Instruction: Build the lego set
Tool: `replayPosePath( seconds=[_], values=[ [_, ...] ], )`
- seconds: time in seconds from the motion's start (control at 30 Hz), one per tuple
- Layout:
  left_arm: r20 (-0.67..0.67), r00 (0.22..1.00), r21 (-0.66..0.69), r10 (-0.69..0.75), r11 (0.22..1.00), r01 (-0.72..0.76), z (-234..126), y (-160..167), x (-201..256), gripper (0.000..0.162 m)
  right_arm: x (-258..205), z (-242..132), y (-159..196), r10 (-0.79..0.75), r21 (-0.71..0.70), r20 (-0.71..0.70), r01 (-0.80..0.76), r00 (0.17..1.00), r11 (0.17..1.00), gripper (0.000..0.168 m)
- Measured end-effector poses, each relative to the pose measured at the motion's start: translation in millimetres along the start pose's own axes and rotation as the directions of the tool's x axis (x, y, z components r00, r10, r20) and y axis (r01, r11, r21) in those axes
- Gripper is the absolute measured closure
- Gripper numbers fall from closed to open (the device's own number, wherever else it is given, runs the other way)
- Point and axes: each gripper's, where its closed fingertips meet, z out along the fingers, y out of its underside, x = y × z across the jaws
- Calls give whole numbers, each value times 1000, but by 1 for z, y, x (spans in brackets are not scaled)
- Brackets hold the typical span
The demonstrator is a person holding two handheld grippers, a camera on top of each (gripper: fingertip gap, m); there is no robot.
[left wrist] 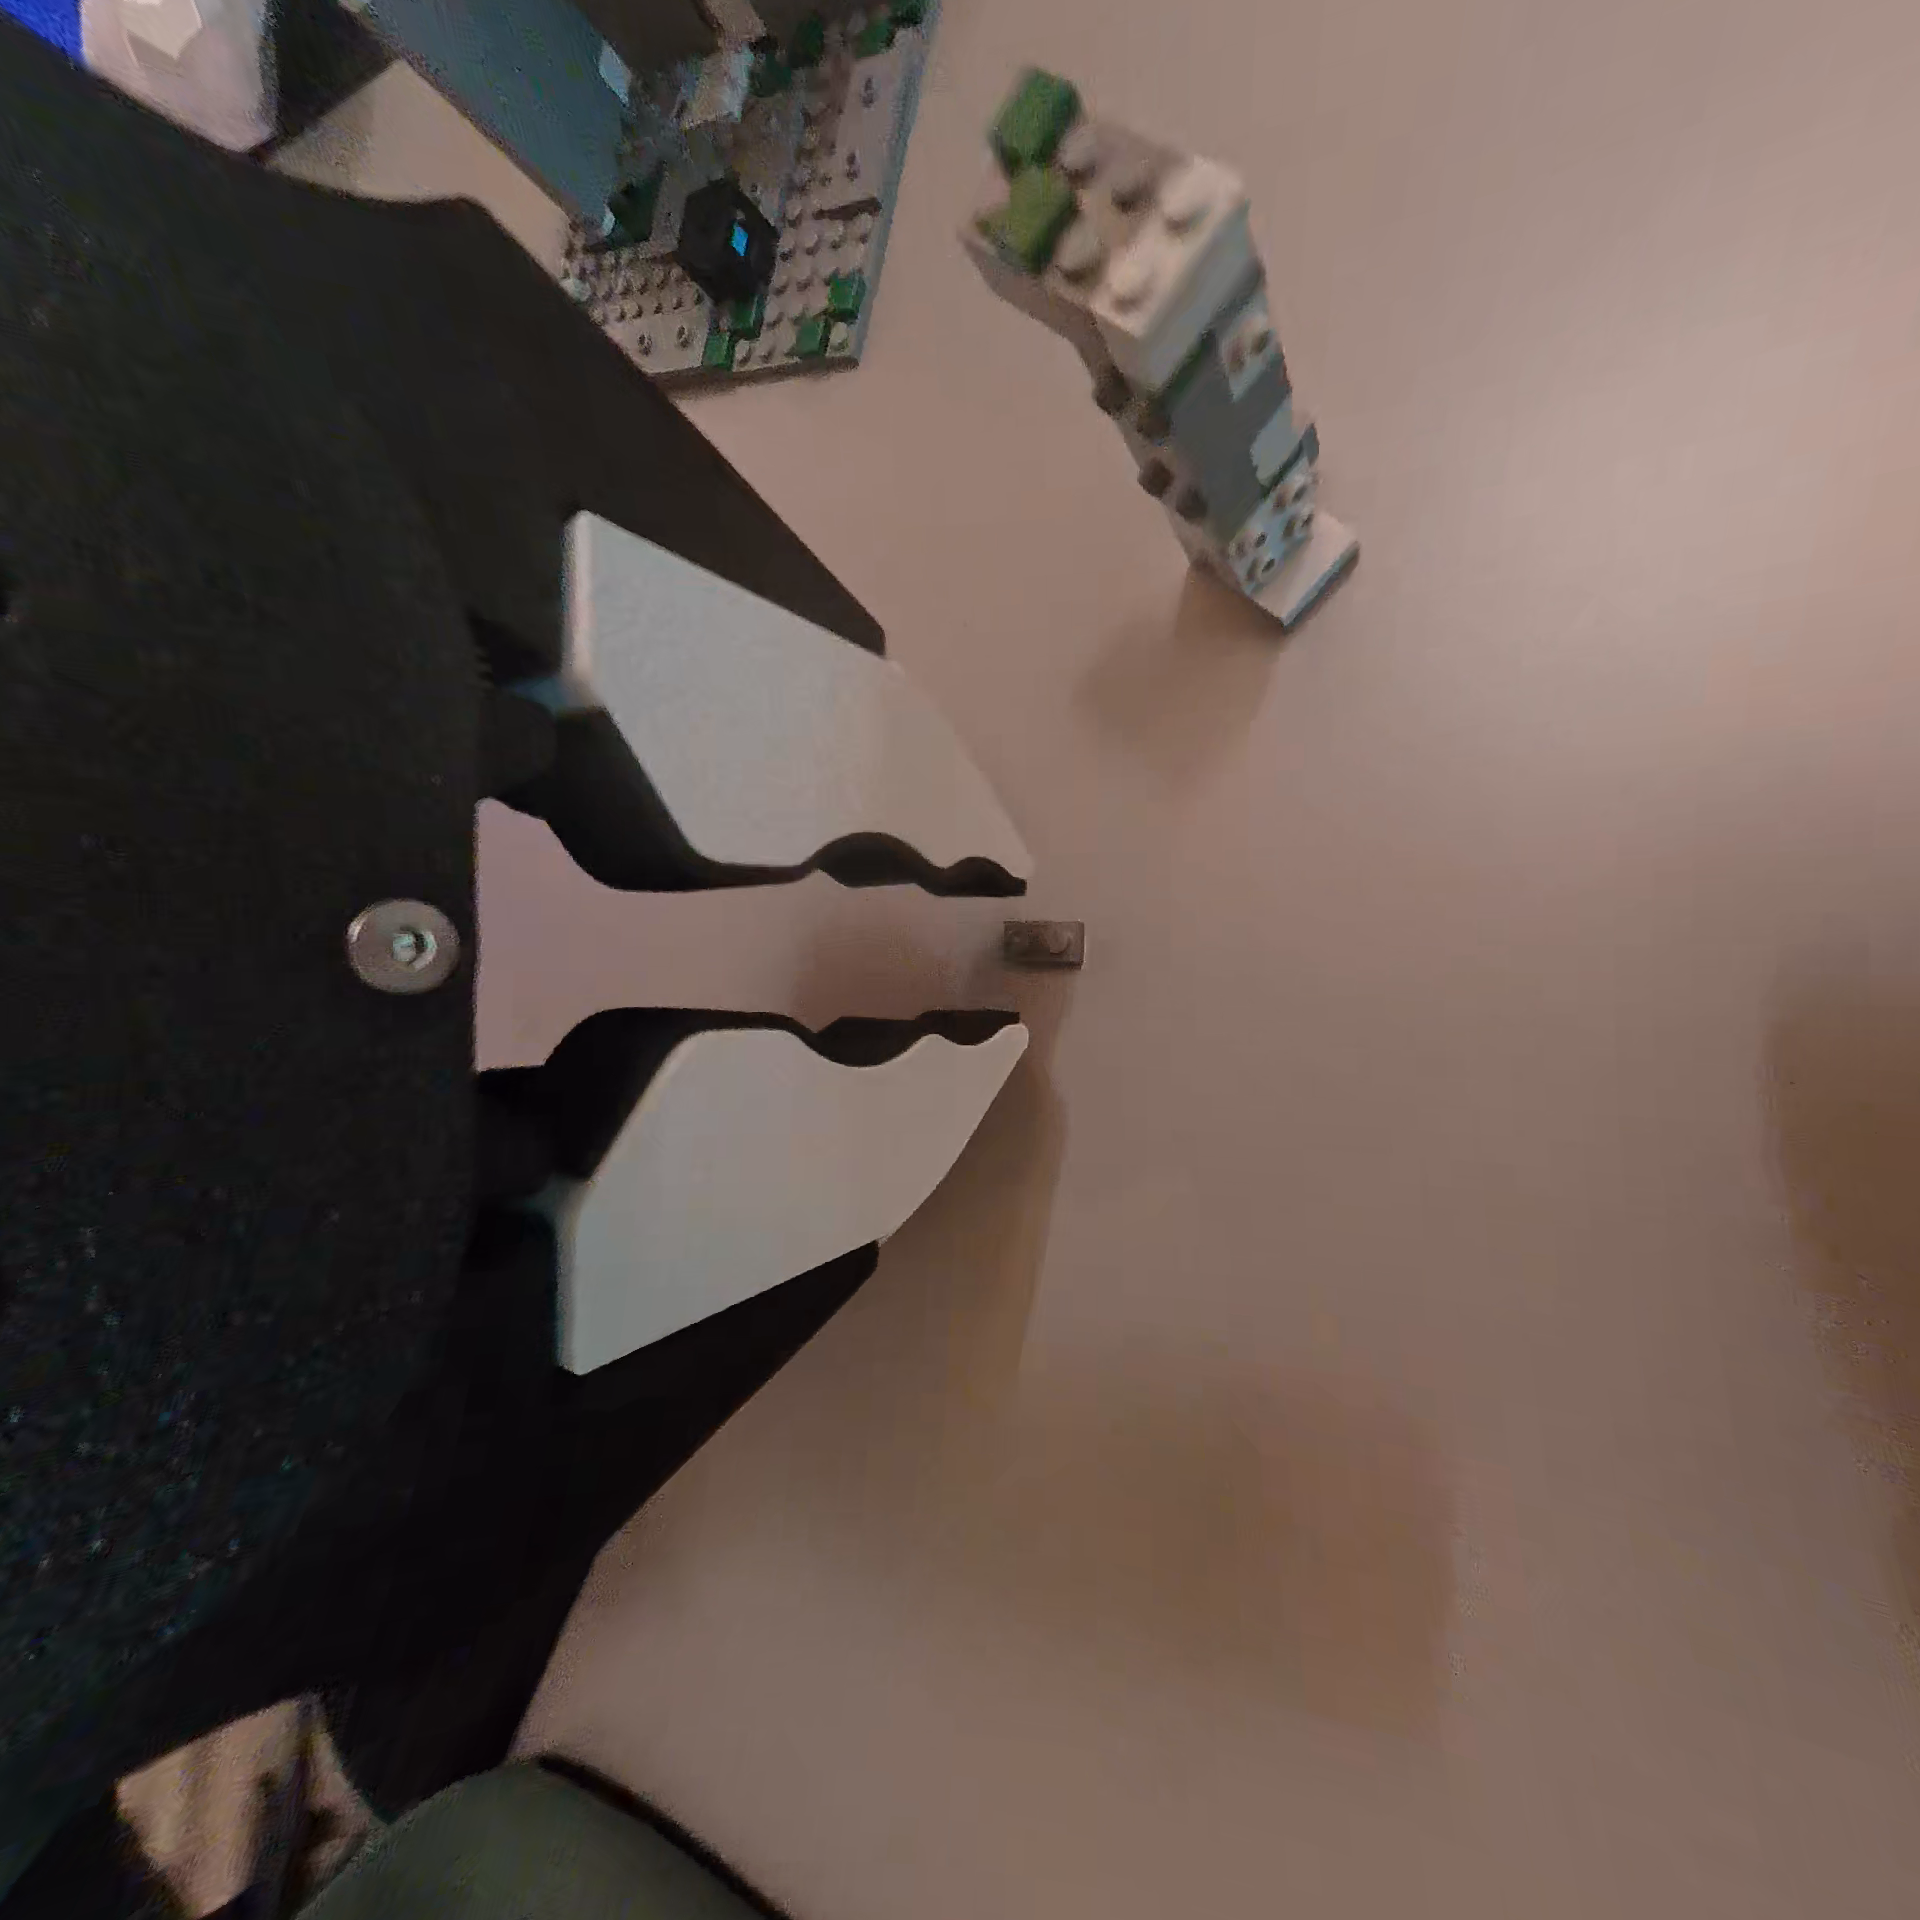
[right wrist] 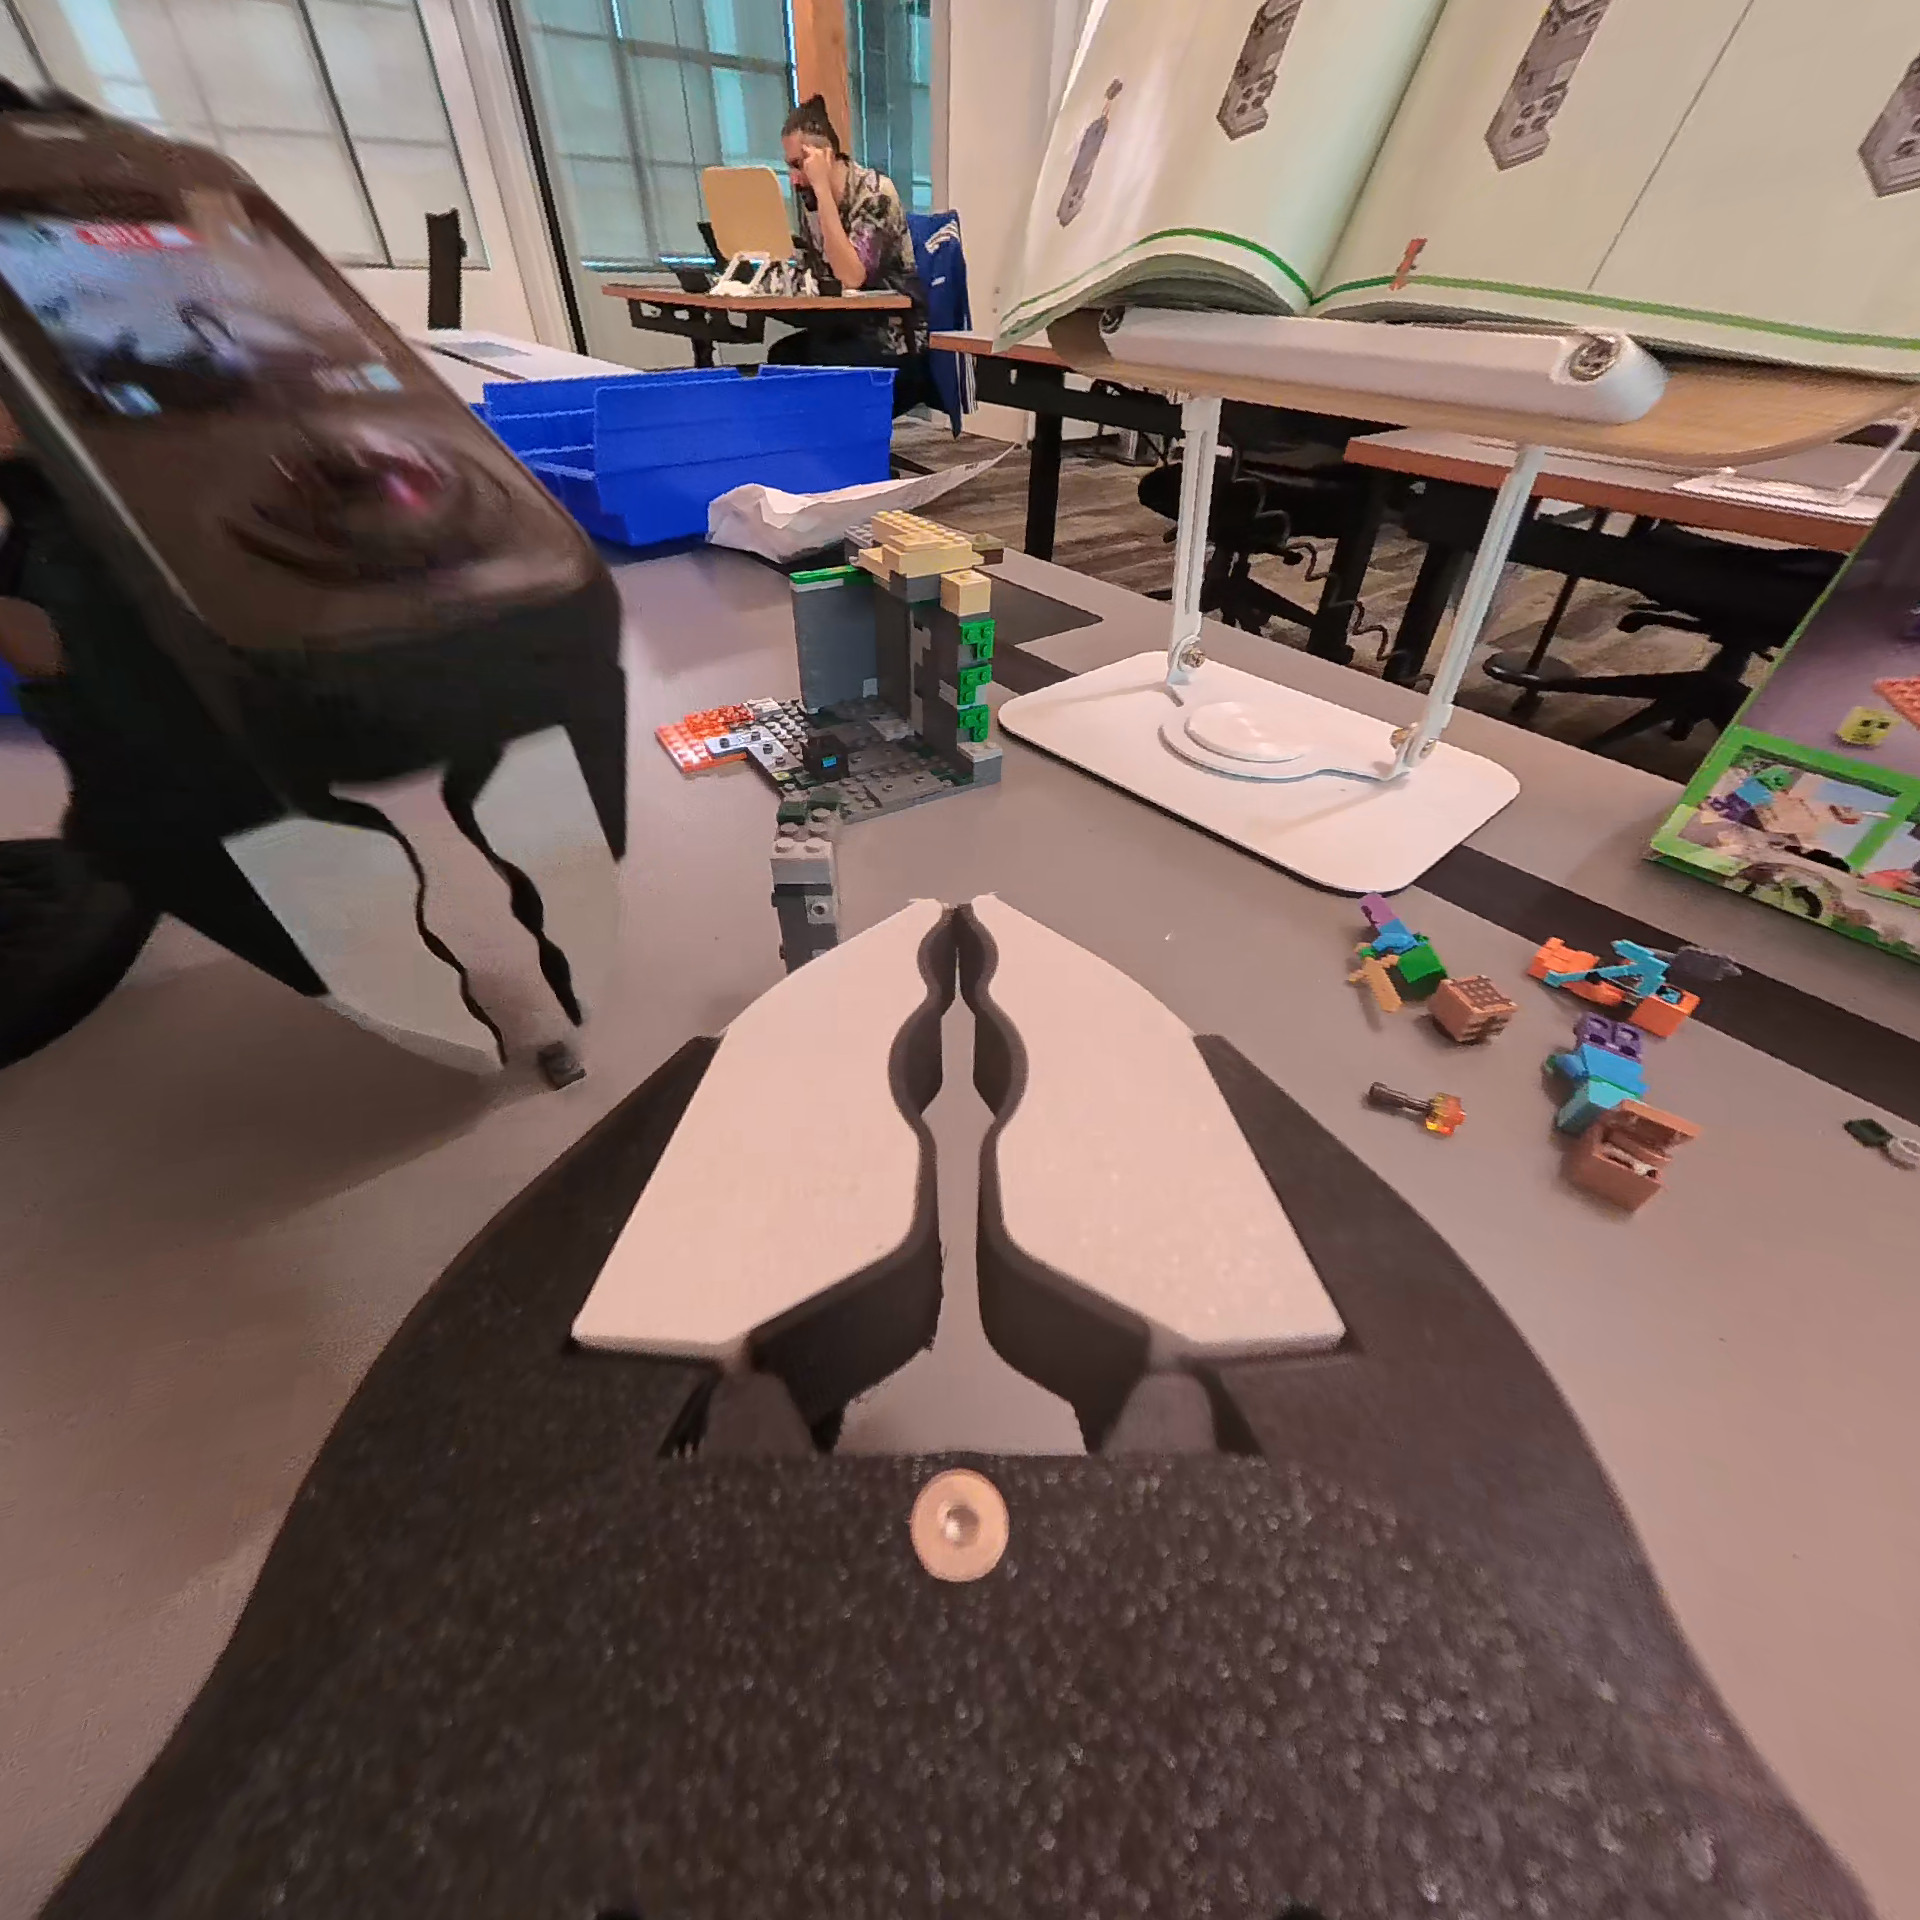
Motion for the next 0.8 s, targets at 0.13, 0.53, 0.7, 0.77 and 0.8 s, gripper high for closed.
replayPosePath(
  seconds=[0.13, 0.53, 0.7, 0.77, 0.8],
  values=[
    [70, 996, 220, -47, 975, 30, -34, -5, 6, 142, 2, -1, 2, 3, 0, -4, -3, 1000, 1000, 168],
    [330, 788, 408, -520, 831, 378, -164, 228, -47, 150, 4, -2, 1, 2, -3, -18, -2, 1000, 1000, 168],
    [395, 561, 362, -728, 684, 633, -175, 375, -78, 149, 2, 1, 4, 1, -20, -13, -1, 1000, 1000, 168],
    [332, 543, 331, -771, 635, 698, -160, 410, -76, 145, 1, 3, 5, 2, -28, -11, -2, 1000, 1000, 168],
    [290, 549, 322, -784, 620, 716, -149, 418, -74, 144, 0, 3, 5, 1, -32, -11, -1, 1000, 999, 168]
  ],
)
